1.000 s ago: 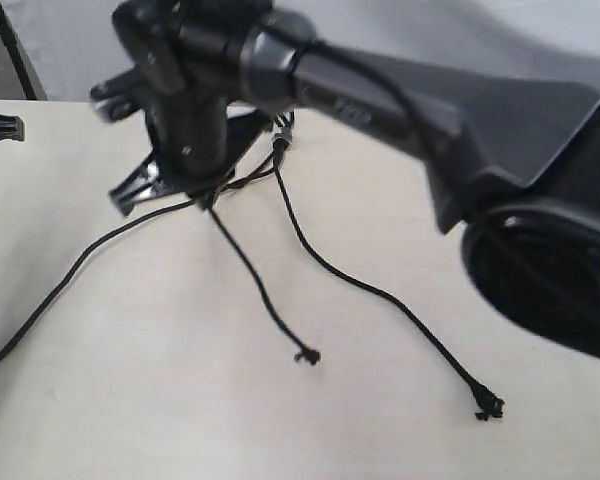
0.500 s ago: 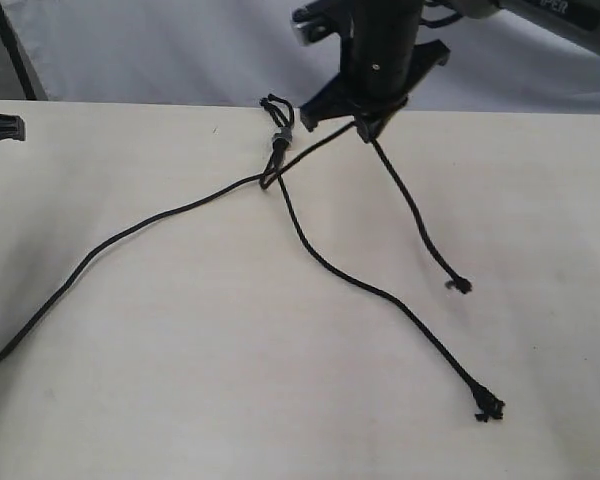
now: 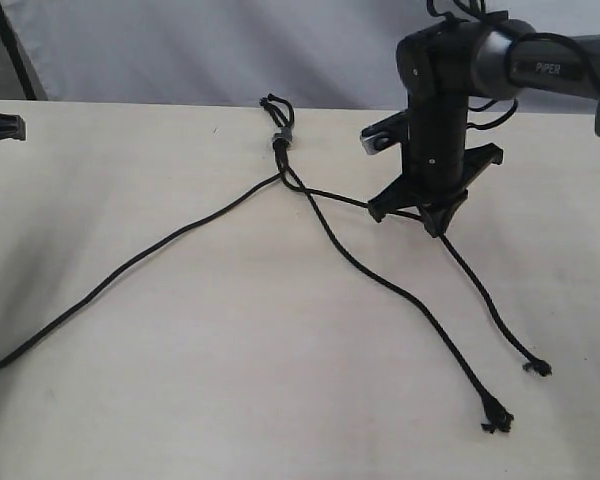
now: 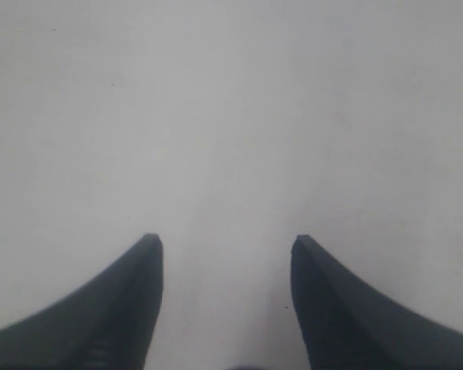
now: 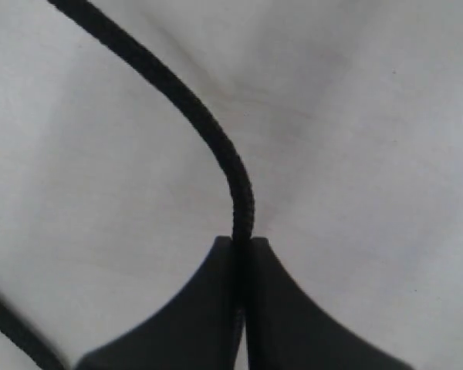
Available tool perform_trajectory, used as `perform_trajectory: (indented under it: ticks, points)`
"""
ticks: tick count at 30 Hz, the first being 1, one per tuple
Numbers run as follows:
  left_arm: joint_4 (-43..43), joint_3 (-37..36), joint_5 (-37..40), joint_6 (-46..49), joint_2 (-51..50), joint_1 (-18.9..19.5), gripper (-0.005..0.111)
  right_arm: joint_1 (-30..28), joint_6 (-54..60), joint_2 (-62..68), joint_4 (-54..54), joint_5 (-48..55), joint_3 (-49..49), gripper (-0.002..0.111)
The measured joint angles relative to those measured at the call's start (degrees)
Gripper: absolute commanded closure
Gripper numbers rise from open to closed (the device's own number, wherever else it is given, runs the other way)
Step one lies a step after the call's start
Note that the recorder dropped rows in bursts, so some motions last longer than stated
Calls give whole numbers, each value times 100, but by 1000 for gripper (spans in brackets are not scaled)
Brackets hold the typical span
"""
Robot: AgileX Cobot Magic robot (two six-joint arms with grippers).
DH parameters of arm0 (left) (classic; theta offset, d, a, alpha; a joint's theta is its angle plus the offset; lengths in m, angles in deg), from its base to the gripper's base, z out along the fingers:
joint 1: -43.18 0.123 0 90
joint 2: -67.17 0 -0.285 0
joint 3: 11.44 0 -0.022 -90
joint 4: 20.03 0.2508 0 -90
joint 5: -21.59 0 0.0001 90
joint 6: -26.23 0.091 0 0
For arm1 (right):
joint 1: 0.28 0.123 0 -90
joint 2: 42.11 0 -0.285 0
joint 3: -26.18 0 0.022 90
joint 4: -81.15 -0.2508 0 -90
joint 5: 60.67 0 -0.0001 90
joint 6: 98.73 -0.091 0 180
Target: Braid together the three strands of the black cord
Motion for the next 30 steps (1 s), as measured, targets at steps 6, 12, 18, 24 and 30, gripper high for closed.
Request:
perform_trajectory:
  ticks: [6, 12, 18, 24, 30]
  points:
    - [-70, 0, -64, 0, 0, 0, 57, 15, 16, 0, -61, -80, 447, 109]
    - [-137, 0, -64, 0, 0, 0, 57, 386, 103, -112, -277, -144, 997, 109]
    - [-198, -8, -64, 13, 0, 0, 57, 1201, 811, -251, -1210, -144, 1229, 109]
    - [-212, -8, -64, 13, 0, 0, 57, 2188, 1804, -448, -1801, -936, 1244, 109]
    - [-212, -8, -77, 13, 0, 0, 57, 2109, 1315, -1065, -1243, -879, 1344, 109]
